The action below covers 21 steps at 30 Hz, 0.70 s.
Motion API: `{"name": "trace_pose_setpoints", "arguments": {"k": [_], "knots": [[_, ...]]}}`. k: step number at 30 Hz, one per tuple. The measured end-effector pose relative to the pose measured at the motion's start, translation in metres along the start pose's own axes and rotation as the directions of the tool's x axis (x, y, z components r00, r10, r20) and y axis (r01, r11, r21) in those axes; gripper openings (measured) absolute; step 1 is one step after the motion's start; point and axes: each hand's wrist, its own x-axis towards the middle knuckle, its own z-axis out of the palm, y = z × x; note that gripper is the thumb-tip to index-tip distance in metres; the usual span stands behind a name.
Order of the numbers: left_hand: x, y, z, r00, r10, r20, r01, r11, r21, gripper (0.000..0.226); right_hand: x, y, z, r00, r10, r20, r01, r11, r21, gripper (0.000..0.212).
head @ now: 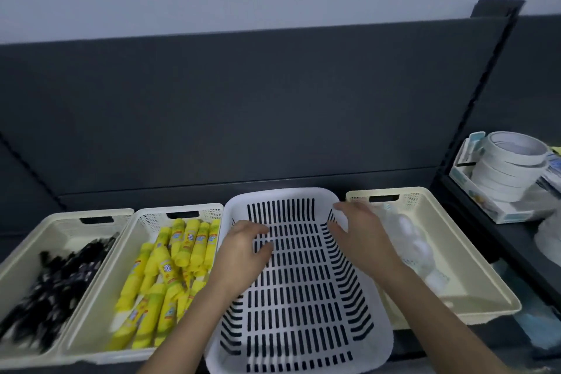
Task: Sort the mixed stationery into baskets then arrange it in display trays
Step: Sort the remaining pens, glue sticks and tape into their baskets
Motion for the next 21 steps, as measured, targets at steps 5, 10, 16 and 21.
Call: {"name": "trace_pose_setpoints", "arguments": {"k": [5,10,16,21], "knots": [[-0.021,-0.013,-0.028,0.991,-0.100,-0.084,0.104,0.993,0.047,0.025,-0.002,-0.033,0.028,0.986,-0.128,0.107,0.118,0.988,0.095,0.040],[-0.047,-0.032,-0.058,0.965,-0.194,-0.175,0.205,0.978,0.044,0.029,-0.006,-0.074,0.058,0.949,-0.273,0.156,0.251,0.957,0.143,0.037],[-0.078,-0.075,-0.104,0.936,-0.260,-0.238,0.279,0.959,0.049,0.025,-0.023,-0.130,0.095,0.900,-0.372,0.228,0.337,0.924,0.180,0.034],[-0.099,-0.125,-0.152,0.934,-0.274,-0.229,0.298,0.952,0.078,0.026,-0.037,-0.181,0.129,0.899,-0.369,0.237,0.332,0.925,0.184,0.031]]}}
